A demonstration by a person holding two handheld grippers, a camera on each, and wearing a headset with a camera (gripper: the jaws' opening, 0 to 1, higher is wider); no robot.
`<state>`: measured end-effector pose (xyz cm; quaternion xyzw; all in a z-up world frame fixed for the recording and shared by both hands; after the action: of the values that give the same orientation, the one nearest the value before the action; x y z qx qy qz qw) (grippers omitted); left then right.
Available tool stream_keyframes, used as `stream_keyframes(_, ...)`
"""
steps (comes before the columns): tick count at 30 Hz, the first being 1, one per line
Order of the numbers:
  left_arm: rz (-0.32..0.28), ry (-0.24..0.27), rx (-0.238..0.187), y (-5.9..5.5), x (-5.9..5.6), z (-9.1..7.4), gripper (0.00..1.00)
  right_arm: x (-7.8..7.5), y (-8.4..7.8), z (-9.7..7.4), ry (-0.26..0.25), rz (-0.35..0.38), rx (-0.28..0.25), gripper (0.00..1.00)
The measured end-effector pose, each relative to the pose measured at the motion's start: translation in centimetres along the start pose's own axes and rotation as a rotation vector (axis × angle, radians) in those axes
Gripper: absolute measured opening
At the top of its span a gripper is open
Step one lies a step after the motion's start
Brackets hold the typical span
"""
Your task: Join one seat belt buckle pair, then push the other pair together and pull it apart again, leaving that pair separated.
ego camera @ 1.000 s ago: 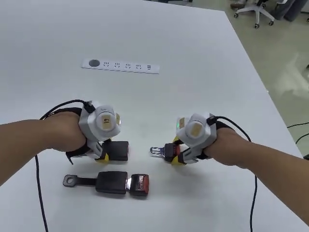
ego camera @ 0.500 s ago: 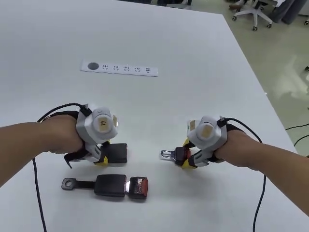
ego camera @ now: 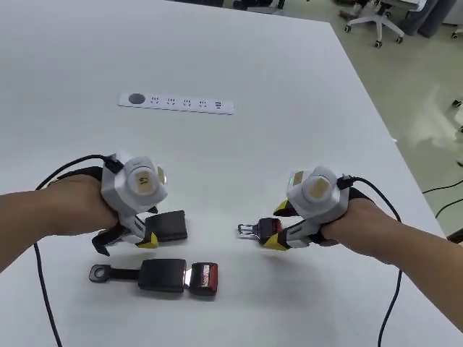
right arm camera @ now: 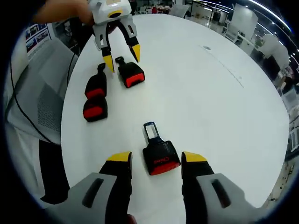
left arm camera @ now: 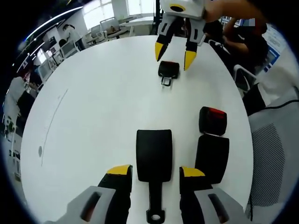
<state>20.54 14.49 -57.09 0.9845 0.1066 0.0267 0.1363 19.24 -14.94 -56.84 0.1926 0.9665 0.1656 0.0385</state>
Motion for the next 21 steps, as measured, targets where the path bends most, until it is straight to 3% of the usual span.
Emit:
stream_keyframes(3, -0.042, 0.01, -0.017, -0.9, -0.2, -1.1, 0.45, 0.4, 0.0, -0.9, -0.008, 0.027, -0.022, 0.45)
stream_keyframes(10, -0.104, 0.014, -0.061, -3.1, -2.3, -3.5, 0.51, 2.7, -0.1, -2.9, -0.028, 0.07, -0.072, 0.5)
stream_keyframes(13, -0.178, 0.026, -0.106, -4.9, -3.3, -4.3, 0.53, 3.7, -0.5, -3.4, -0.028, 0.092, -0.084, 0.52)
stream_keyframes(17, -0.263, 0.03, -0.115, -7.5, -4.9, -5.3, 0.59, 4.9, -1.3, -4.0, -0.018, 0.13, -0.098, 0.5)
stream_keyframes(21, -0.326, 0.038, -0.118, -9.5, -6.5, -6.0, 0.65, 5.8, -2.3, -4.4, -0.021, 0.181, -0.111, 0.58)
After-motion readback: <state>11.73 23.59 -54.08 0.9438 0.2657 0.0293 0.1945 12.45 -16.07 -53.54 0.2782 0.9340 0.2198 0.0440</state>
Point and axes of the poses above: the centre of the closed fingertips' face, and the gripper's own axes: z roughly forward along the fingers, x roughly to its left, y roughly out of its top, the point moved 10 cm from there along -z, roughly backward along the fingers, and after that the axes turned 12 degrees about x, right-handed, at the moved point
